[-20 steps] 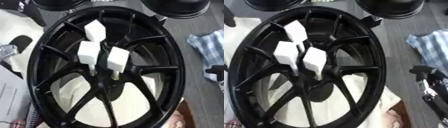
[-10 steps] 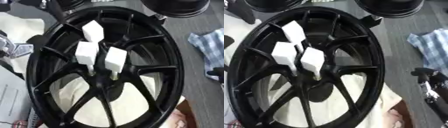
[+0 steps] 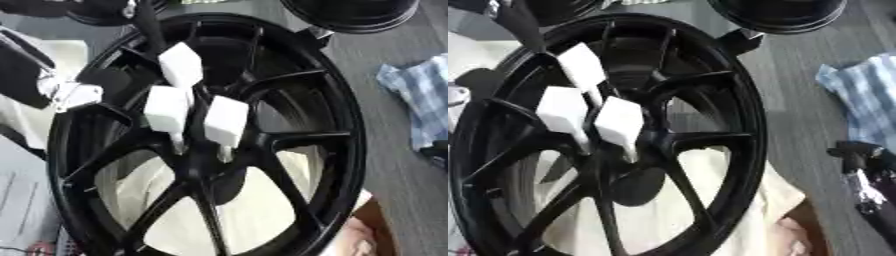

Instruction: Pull the pin out of the wheel hub.

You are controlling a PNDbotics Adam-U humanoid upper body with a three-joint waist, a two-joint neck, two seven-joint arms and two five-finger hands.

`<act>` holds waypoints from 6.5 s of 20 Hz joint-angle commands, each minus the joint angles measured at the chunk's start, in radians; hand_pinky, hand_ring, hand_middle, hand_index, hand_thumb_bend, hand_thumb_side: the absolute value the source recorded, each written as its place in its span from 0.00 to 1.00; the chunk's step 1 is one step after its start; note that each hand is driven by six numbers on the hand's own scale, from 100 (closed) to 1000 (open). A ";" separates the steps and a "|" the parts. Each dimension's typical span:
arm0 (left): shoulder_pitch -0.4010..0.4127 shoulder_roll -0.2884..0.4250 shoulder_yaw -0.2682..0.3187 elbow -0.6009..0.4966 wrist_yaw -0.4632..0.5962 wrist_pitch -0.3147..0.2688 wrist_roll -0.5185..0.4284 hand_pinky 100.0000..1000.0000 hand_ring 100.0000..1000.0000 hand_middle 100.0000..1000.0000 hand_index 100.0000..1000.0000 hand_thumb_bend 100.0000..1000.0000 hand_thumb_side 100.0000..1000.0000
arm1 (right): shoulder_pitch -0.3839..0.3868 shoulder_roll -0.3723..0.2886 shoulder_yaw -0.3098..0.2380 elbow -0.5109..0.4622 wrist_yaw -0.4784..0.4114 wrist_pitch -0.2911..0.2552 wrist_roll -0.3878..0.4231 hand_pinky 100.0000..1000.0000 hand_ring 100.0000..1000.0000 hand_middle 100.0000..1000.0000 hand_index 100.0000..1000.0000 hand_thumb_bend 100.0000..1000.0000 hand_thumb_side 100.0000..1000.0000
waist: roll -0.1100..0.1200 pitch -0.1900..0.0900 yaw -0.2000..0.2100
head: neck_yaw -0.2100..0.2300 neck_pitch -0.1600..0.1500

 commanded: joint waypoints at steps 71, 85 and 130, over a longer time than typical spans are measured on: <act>-0.086 -0.070 -0.018 0.215 -0.066 -0.071 -0.058 0.83 0.90 0.80 0.85 0.11 0.03 | -0.063 0.060 0.043 -0.015 0.051 0.100 0.010 0.98 0.70 0.57 0.68 0.00 0.70 | 0.028 0.096 -0.080 | 0.103 -0.058; -0.099 -0.079 -0.024 0.229 -0.072 -0.057 -0.058 0.79 0.83 0.63 0.74 0.02 0.05 | -0.065 0.071 0.044 -0.015 0.050 0.119 0.007 0.99 0.70 0.57 0.68 0.00 0.73 | 0.033 0.097 -0.080 | 0.104 -0.058; 0.405 0.218 0.437 0.397 0.286 -0.010 0.421 0.60 0.47 0.17 0.32 0.00 0.20 | 0.006 0.067 -0.018 -0.015 0.003 0.090 -0.016 1.00 0.70 0.57 0.68 0.00 0.61 | -0.016 -0.024 0.061 | -0.012 0.032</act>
